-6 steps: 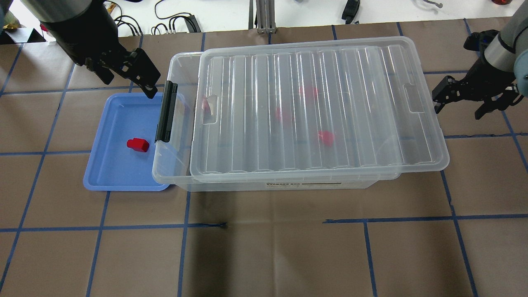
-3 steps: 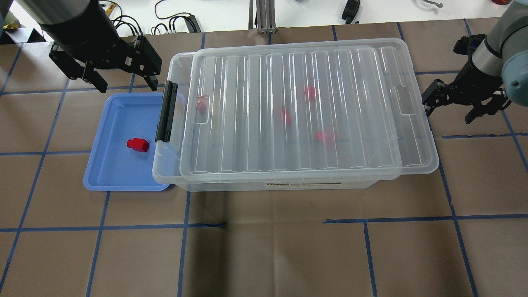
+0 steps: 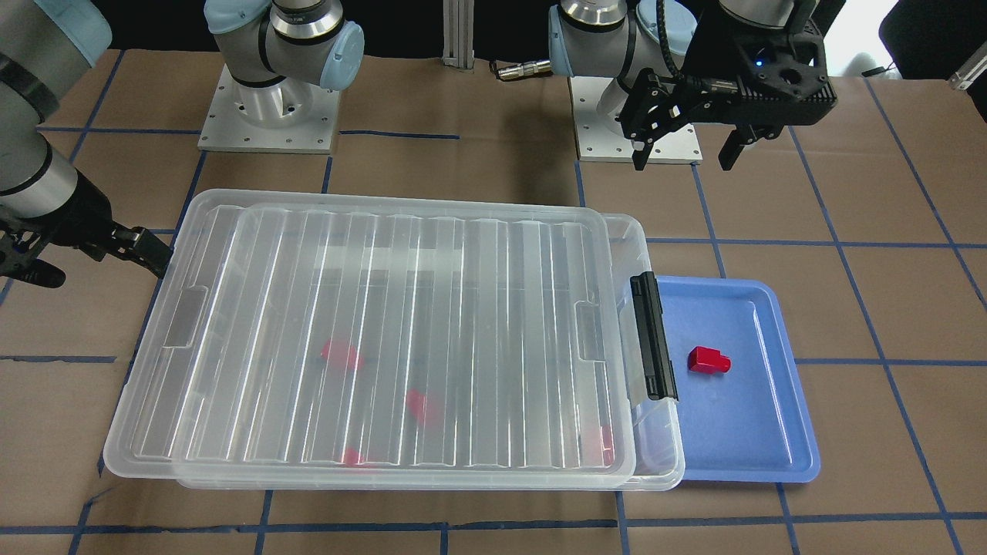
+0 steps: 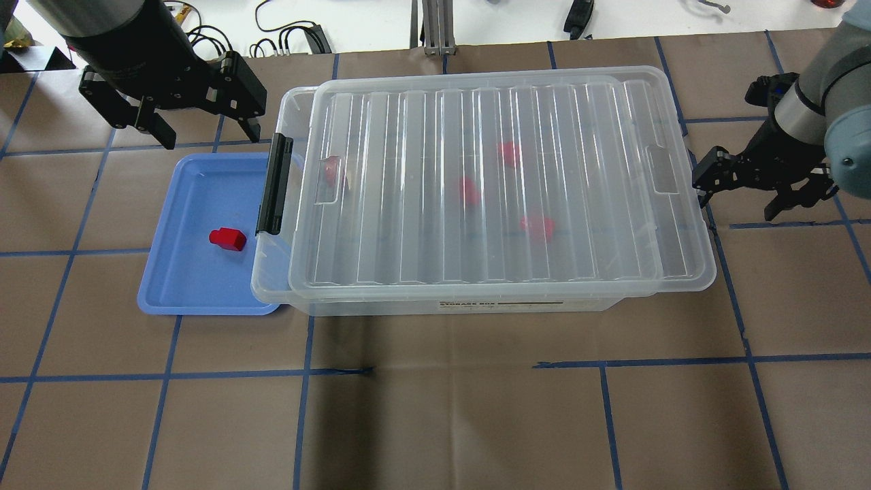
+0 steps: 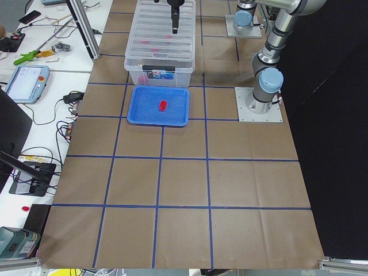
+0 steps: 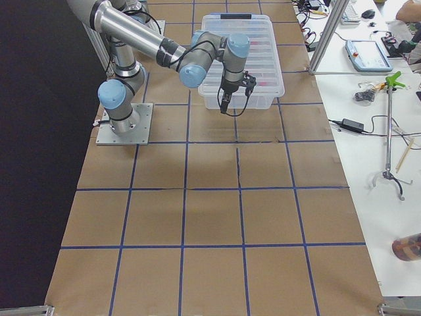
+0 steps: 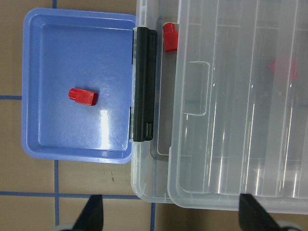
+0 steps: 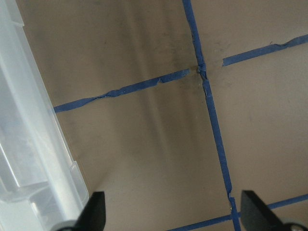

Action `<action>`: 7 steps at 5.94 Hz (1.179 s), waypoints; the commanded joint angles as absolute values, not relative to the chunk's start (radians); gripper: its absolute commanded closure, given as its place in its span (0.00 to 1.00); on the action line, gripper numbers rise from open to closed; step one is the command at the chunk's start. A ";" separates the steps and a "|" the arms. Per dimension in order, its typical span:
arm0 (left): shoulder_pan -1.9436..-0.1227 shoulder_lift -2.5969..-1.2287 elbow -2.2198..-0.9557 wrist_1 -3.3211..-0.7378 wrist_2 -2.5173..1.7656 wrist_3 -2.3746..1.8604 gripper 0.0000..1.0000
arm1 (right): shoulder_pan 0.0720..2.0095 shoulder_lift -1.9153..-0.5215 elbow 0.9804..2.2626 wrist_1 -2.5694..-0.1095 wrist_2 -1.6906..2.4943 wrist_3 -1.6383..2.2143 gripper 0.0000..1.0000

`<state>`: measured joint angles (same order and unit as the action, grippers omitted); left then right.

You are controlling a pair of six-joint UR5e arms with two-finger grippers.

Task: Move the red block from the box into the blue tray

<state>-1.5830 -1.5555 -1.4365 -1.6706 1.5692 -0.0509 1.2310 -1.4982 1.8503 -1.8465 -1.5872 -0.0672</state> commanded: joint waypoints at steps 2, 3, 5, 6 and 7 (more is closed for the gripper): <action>-1.583 -1.560 -1.436 -1.666 1.569 -0.051 0.02 | 1.298 -1.497 1.853 -1.882 -1.589 0.001 0.00; -1.583 -1.560 -1.436 -1.664 1.569 -0.051 0.02 | 1.299 -1.497 1.850 -1.884 -1.589 -0.002 0.00; -1.583 -1.555 -1.436 -1.666 1.569 -0.052 0.02 | 1.299 -1.502 1.833 -1.888 -1.595 -0.011 0.00; -1.583 -1.555 -1.436 -1.666 1.568 -0.052 0.02 | 1.307 -1.505 1.762 -1.867 -1.598 -0.011 0.00; -1.583 -1.555 -1.436 -1.666 1.568 -0.054 0.02 | 1.354 -1.505 1.673 -1.788 -1.603 0.004 0.00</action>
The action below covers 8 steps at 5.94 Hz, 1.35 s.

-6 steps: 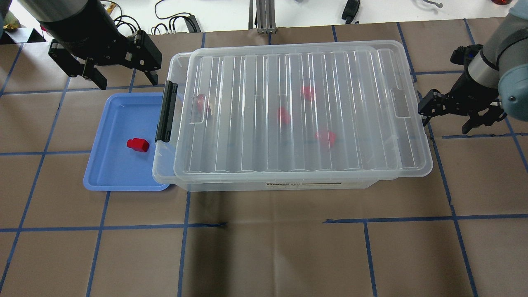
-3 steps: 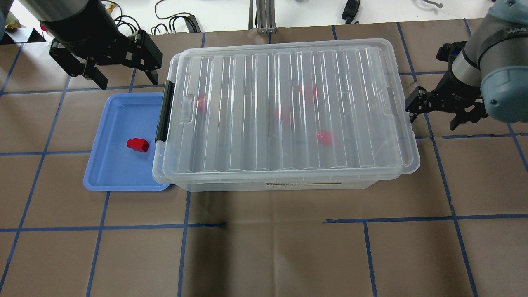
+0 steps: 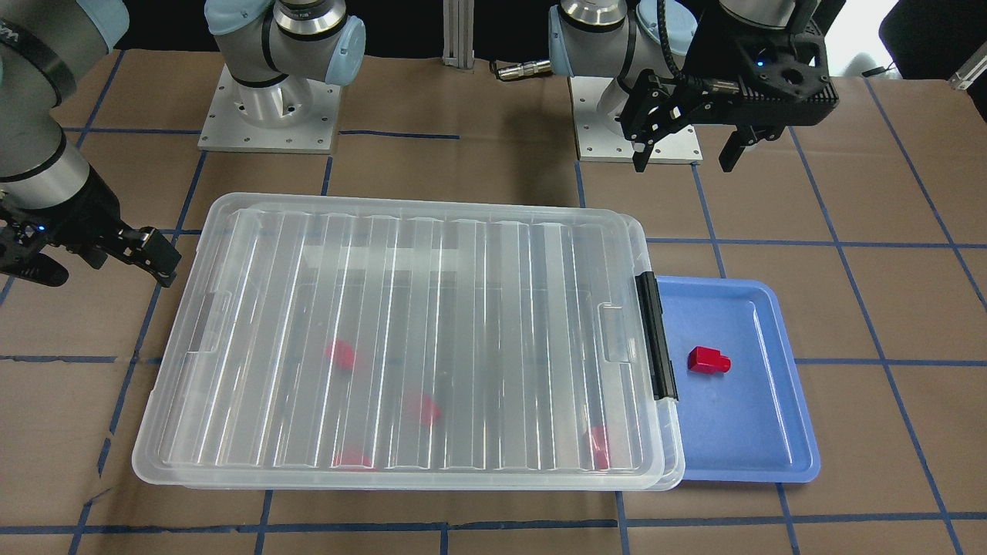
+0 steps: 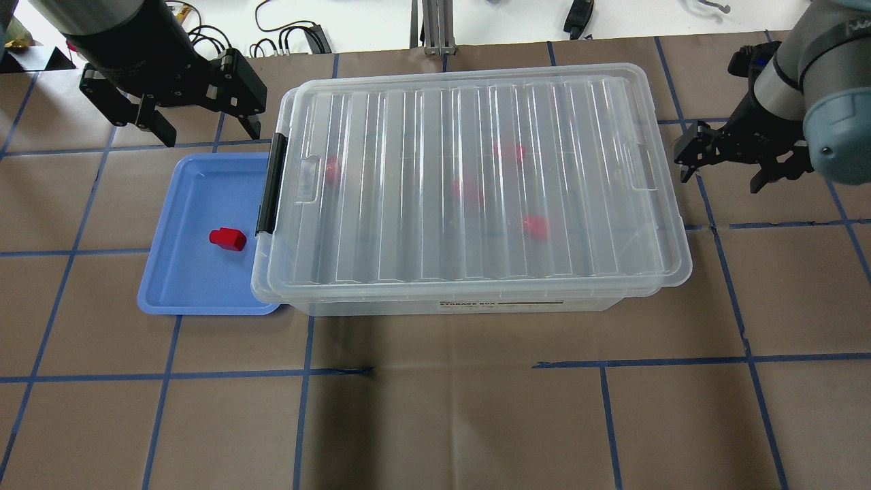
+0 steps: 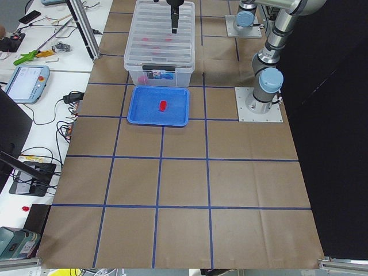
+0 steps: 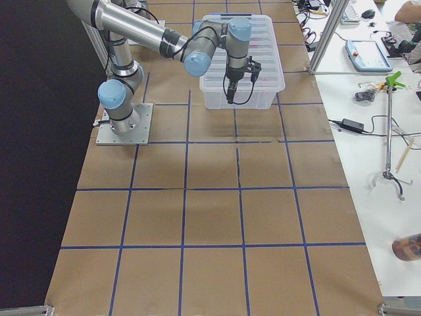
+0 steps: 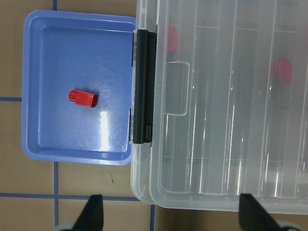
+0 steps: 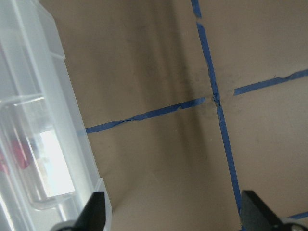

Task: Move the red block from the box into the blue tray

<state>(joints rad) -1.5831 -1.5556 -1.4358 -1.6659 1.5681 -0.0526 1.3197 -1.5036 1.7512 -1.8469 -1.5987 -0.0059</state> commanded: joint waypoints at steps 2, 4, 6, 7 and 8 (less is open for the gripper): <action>-1.583 -1.557 -1.436 -1.666 1.568 -0.054 0.02 | 1.492 -1.537 1.531 -1.631 -1.602 0.128 0.00; -1.583 -1.557 -1.437 -1.666 1.568 -0.052 0.02 | 1.622 -1.551 1.481 -1.519 -1.597 0.230 0.00; -1.583 -1.559 -1.437 -1.666 1.568 -0.051 0.02 | 1.606 -1.543 1.480 -1.448 -1.592 0.206 0.00; -1.583 -1.559 -1.437 -1.666 1.568 -0.051 0.02 | 1.598 -1.543 1.482 -1.453 -1.592 0.146 0.00; -1.583 -1.559 -1.436 -1.666 1.568 -0.052 0.02 | 1.595 -1.545 1.479 -1.453 -1.591 0.147 0.00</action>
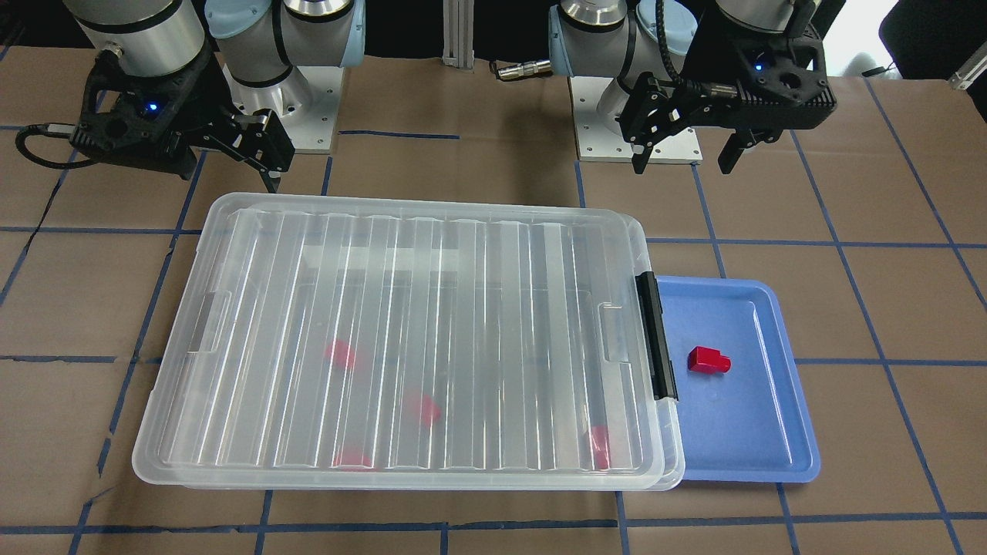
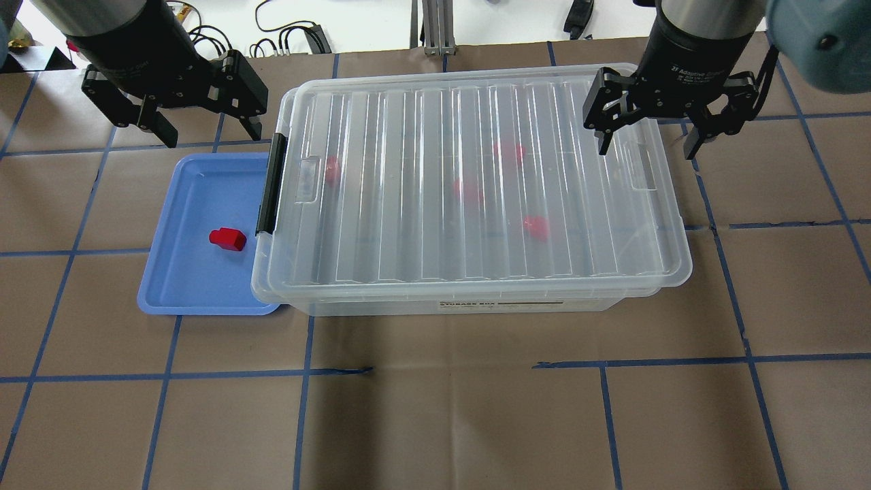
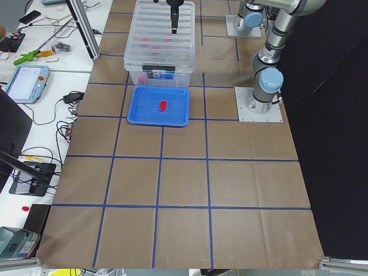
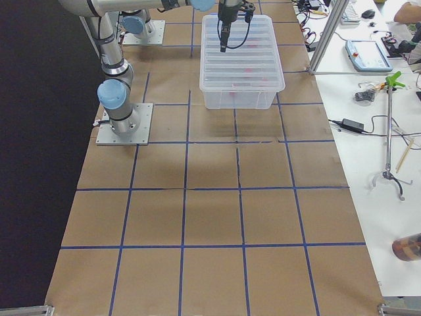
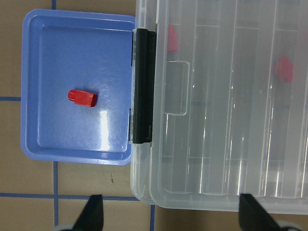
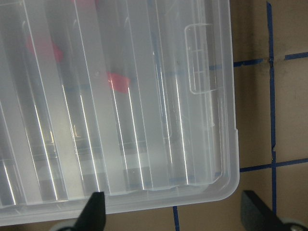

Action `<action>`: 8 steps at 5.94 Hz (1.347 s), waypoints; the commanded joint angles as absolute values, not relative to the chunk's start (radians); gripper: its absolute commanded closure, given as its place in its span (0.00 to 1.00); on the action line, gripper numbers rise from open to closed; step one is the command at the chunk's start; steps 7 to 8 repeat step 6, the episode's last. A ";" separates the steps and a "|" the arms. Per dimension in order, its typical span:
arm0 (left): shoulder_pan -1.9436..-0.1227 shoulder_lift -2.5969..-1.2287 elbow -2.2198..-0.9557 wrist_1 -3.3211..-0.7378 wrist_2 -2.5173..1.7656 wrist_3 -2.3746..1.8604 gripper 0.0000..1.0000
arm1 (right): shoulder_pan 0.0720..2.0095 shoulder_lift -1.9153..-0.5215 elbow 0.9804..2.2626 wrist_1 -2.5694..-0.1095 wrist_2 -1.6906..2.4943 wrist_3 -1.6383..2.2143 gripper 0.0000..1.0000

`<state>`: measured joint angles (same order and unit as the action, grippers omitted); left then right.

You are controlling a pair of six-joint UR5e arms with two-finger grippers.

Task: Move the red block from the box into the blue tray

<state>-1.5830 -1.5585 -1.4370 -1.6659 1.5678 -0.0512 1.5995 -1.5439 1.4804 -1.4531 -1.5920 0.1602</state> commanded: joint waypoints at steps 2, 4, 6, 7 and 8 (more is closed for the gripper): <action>-1.583 -1.557 -1.437 -1.666 1.569 -0.052 0.02 | 1.598 -1.546 1.476 -1.453 -1.588 0.149 0.00; -1.585 -1.555 -1.437 -1.666 1.569 -0.051 0.02 | 1.600 -1.546 1.476 -1.453 -1.568 0.152 0.00; -1.585 -1.554 -1.439 -1.667 1.571 -0.051 0.02 | 1.598 -1.546 1.476 -1.453 -1.578 0.153 0.00; -1.585 -1.554 -1.439 -1.667 1.571 -0.051 0.02 | 1.598 -1.546 1.476 -1.453 -1.578 0.153 0.00; -1.585 -1.554 -1.439 -1.667 1.571 -0.051 0.02 | 1.598 -1.546 1.476 -1.453 -1.578 0.153 0.00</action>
